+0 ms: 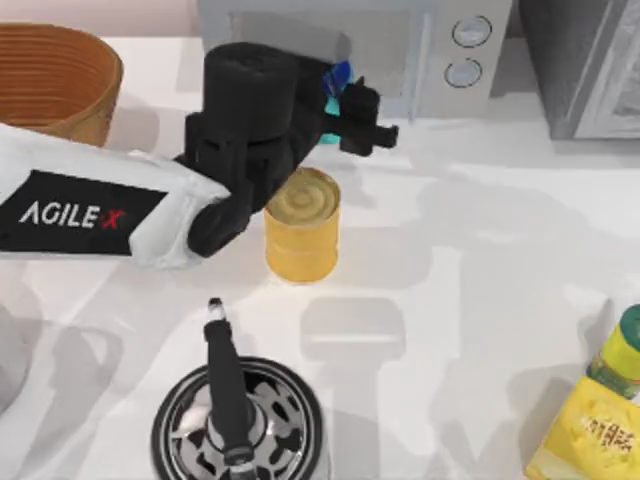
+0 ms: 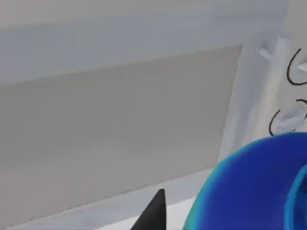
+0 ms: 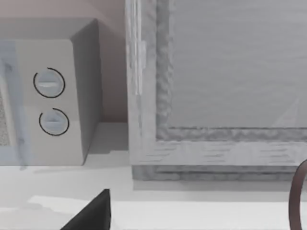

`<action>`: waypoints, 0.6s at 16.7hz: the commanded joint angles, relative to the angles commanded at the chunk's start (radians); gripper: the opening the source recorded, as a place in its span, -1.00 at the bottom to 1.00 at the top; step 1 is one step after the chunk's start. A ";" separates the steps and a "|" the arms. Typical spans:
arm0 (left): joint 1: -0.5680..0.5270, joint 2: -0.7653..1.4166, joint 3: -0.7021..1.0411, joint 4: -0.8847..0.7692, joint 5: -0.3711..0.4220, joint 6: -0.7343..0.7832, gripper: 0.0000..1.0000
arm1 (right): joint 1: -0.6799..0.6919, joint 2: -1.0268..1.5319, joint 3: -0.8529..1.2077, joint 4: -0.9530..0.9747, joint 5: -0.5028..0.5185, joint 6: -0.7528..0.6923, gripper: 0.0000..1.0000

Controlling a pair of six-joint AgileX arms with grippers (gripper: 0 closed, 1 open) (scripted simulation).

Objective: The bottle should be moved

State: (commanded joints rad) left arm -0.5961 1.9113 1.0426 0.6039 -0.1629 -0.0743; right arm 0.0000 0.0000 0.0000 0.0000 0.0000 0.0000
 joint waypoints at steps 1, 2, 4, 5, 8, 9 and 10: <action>0.035 -0.056 -0.063 0.006 -0.025 -0.018 -1.00 | 0.000 0.000 0.000 0.000 0.000 0.000 1.00; 0.068 -0.108 -0.131 0.007 -0.048 -0.036 -1.00 | 0.000 0.000 0.000 0.000 0.000 0.000 1.00; 0.129 -0.198 -0.268 -0.007 -0.081 -0.069 -1.00 | 0.000 0.000 0.000 0.000 0.000 0.000 1.00; 0.155 -0.237 -0.332 -0.020 -0.092 -0.084 -1.00 | 0.000 0.000 0.000 0.000 0.000 0.000 1.00; 0.213 -0.324 -0.475 -0.066 -0.106 -0.117 -1.00 | 0.000 0.000 0.000 0.000 0.000 0.000 1.00; 0.225 -0.342 -0.502 -0.079 -0.107 -0.123 -1.00 | 0.000 0.000 0.000 0.000 0.000 0.000 1.00; 0.232 -0.354 -0.518 -0.089 -0.107 -0.127 -1.00 | 0.000 0.000 0.000 0.000 0.000 0.000 1.00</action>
State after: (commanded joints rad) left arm -0.3639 1.5570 0.5241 0.5152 -0.2697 -0.2011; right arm 0.0000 0.0000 0.0000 0.0000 0.0000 0.0000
